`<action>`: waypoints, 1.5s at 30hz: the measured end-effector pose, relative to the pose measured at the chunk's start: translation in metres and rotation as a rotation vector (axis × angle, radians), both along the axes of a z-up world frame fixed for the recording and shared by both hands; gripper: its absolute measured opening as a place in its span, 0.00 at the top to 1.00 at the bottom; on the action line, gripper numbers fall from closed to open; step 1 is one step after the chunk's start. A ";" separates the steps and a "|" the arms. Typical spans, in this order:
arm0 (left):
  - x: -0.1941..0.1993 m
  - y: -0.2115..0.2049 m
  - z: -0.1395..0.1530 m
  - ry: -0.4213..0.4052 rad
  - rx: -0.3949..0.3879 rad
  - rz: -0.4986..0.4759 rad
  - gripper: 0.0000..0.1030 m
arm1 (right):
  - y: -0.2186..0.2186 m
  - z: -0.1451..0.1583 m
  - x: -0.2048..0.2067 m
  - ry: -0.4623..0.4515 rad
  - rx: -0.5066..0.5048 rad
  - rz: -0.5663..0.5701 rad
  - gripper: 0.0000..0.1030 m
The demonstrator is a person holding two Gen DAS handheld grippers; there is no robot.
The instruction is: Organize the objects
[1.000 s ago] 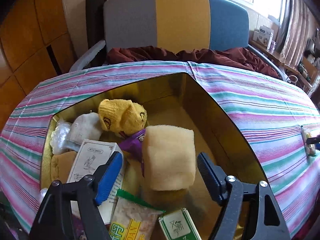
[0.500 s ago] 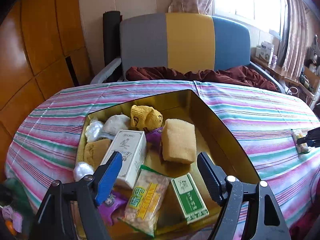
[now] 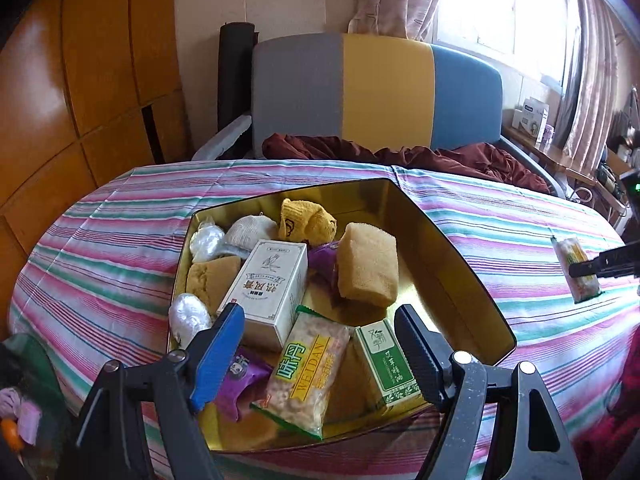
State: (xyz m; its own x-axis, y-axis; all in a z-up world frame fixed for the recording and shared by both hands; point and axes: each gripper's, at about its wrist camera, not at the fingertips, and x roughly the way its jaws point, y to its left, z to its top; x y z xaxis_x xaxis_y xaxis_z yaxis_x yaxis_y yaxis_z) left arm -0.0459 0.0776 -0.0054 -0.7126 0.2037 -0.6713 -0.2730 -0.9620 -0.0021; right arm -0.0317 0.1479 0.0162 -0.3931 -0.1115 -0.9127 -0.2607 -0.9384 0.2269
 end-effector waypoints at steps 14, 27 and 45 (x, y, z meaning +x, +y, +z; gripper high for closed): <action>0.003 -0.028 -0.007 -0.016 0.016 0.073 0.18 | -0.189 0.002 -0.093 0.102 -0.053 0.384 0.63; 0.006 -0.062 -0.017 -0.053 0.034 0.209 0.01 | -0.257 -0.047 -0.125 -0.007 0.023 0.431 0.62; 0.034 -0.040 -0.004 0.005 -0.030 0.220 0.00 | -0.207 -0.020 -0.024 0.101 0.086 0.406 0.62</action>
